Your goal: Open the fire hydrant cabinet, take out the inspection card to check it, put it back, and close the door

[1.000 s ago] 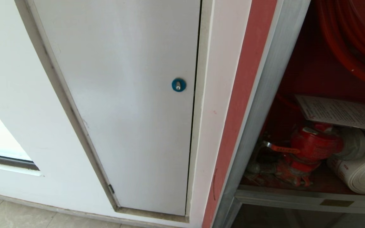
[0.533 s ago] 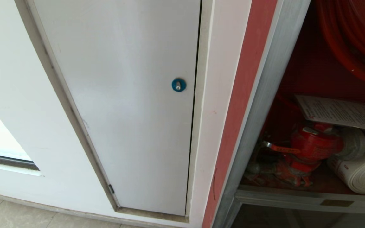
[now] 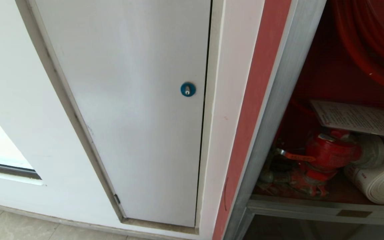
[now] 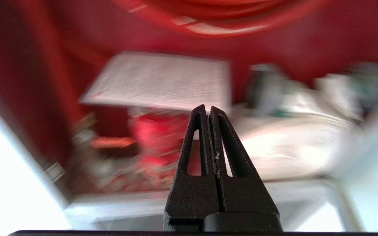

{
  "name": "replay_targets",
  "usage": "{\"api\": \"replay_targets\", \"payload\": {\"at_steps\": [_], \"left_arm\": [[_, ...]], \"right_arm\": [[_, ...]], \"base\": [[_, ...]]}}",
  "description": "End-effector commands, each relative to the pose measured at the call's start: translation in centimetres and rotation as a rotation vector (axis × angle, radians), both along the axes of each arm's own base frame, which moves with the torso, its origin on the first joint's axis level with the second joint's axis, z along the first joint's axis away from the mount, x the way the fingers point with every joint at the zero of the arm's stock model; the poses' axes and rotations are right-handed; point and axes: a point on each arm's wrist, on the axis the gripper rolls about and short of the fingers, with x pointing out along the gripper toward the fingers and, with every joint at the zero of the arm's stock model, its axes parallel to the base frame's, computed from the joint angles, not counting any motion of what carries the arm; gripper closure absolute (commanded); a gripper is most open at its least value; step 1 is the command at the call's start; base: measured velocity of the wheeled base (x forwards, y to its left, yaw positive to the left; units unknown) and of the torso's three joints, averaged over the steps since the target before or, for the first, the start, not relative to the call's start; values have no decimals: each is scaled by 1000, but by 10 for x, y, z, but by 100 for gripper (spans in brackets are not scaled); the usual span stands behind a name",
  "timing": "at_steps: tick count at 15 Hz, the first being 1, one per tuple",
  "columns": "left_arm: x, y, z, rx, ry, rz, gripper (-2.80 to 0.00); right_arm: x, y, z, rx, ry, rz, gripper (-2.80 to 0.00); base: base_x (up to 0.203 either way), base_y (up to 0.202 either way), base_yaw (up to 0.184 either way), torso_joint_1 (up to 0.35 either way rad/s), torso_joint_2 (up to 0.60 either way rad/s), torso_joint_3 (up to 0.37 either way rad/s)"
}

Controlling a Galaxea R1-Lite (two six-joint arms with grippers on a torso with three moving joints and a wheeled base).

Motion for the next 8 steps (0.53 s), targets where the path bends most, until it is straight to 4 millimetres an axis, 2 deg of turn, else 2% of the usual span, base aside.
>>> {"api": "replay_targets", "payload": {"at_steps": [1, 5, 8], "left_arm": [[0, 0, 0, 0, 1, 0, 0], [0, 0, 0, 0, 1, 0, 0], [0, 0, 0, -1, 1, 0, 0]], "right_arm": [[-18, -5, 2, 14, -47, -126, 0], [-54, -6, -19, 20, -64, -238, 0], [-79, -6, -45, 25, -107, -238, 0]], "base": [[0, 0, 0, 0, 0, 0], [0, 0, 0, 0, 0, 0], [0, 0, 0, 0, 0, 0]]}}
